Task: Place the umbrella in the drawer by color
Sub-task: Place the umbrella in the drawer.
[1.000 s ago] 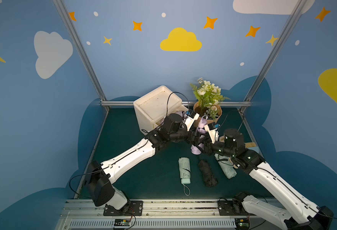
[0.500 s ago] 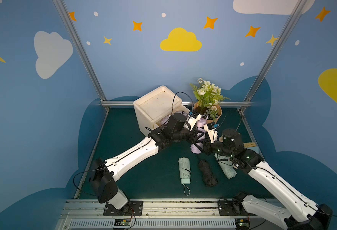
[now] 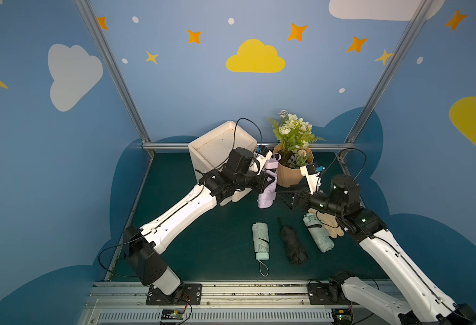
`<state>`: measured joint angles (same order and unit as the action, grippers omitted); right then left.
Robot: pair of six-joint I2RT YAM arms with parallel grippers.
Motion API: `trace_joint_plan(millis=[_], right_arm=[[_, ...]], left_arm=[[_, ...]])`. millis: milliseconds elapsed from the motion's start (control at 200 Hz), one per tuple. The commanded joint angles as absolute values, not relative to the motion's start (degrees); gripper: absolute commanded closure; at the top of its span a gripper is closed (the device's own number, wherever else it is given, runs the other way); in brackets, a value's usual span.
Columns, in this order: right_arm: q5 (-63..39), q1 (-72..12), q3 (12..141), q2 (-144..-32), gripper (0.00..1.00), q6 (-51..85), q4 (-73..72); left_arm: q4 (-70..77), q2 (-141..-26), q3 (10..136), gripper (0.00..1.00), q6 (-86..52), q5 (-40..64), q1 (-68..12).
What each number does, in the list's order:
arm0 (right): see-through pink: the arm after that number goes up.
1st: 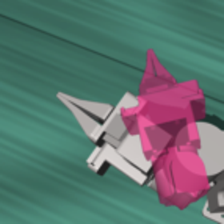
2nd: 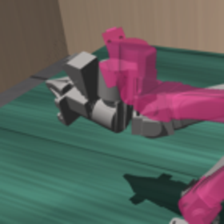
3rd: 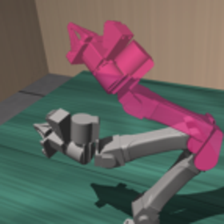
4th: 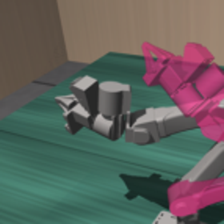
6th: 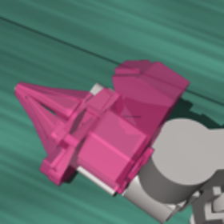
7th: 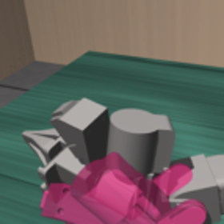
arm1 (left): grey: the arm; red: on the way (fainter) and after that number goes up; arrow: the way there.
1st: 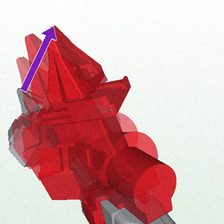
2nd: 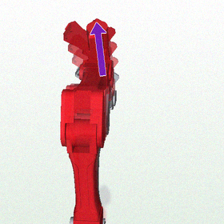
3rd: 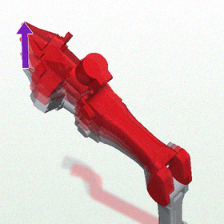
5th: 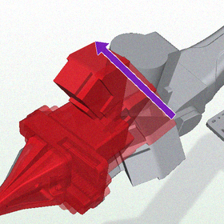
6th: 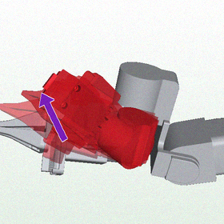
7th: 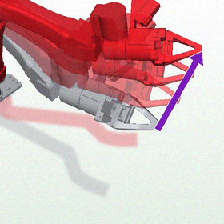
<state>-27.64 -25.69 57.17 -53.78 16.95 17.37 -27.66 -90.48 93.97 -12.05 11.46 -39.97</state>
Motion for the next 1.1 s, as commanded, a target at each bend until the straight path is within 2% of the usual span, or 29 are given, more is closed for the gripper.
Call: trace_joint_plan(millis=[0, 250, 591, 711, 1091], right_arm=[[-31.3, -23.6, 58.9, -51.8, 0.03, 15.4, 17.3], [-27.5, -22.4, 55.9, -53.3, 0.03, 14.9, 18.2], [-26.5, -22.4, 51.7, -54.0, 0.03, 15.2, 17.1], [-26.5, -22.3, 50.7, -54.4, 0.03, 15.7, 16.6], [-27.7, -22.3, 50.1, -58.2, 0.03, 16.5, 14.9]], left_arm=[[-34.5, -90.7, 102.6, 0.97, -4.9, 11.4, -37.2], [-51.3, -102.4, 124.2, 0.97, 8.4, 11.9, -33.0], [-68.8, -121.7, 151.5, 0.97, 18.7, 4.0, -31.8], [-70.3, -124.0, 153.2, 0.97, 20.1, 2.5, -31.2], [-74.7, -126.6, 153.1, 0.97, 20.0, 8.2, -29.8]])
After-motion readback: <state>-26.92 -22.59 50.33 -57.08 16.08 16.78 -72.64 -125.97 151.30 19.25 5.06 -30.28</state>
